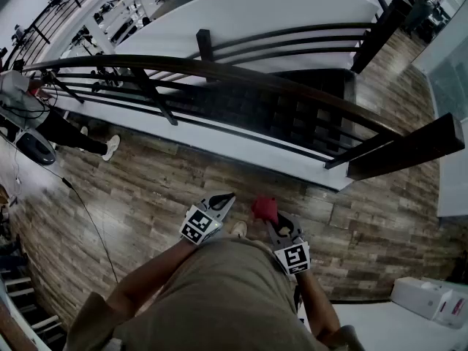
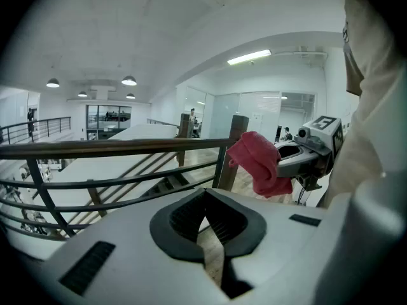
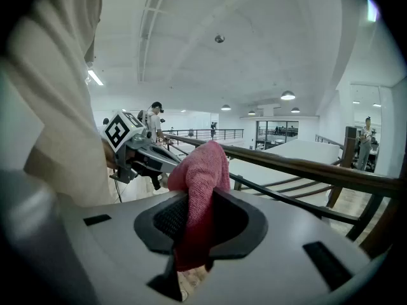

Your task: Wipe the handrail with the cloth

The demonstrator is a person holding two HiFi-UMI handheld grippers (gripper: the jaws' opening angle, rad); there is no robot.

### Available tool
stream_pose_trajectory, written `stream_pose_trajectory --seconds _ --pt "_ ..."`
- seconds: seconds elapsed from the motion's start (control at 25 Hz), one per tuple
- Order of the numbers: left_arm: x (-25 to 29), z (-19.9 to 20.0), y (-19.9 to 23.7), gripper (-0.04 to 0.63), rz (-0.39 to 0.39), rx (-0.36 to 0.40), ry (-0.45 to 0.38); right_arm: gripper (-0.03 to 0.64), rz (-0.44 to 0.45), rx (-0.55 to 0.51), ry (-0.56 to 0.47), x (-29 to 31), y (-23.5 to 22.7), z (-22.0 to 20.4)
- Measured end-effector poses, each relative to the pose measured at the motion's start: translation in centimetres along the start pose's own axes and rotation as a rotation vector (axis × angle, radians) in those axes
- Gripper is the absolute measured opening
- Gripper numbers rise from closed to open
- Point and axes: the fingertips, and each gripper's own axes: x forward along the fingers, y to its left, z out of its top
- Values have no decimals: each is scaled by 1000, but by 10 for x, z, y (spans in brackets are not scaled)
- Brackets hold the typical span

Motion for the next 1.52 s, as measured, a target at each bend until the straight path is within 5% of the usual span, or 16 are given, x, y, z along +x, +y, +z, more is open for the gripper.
stream_pose_trajectory --seconds 0.64,1.24,1.52 --pt "-1 14 -13 15 -19 34 -34 84 0 79 -20 -6 -4 3" --pt "-33 21 33 15 81 10 -69 85 31 1 -24 45 1 36" --pt "-70 6 86 15 113 -22 -62 84 60 -21 1 96 26 56"
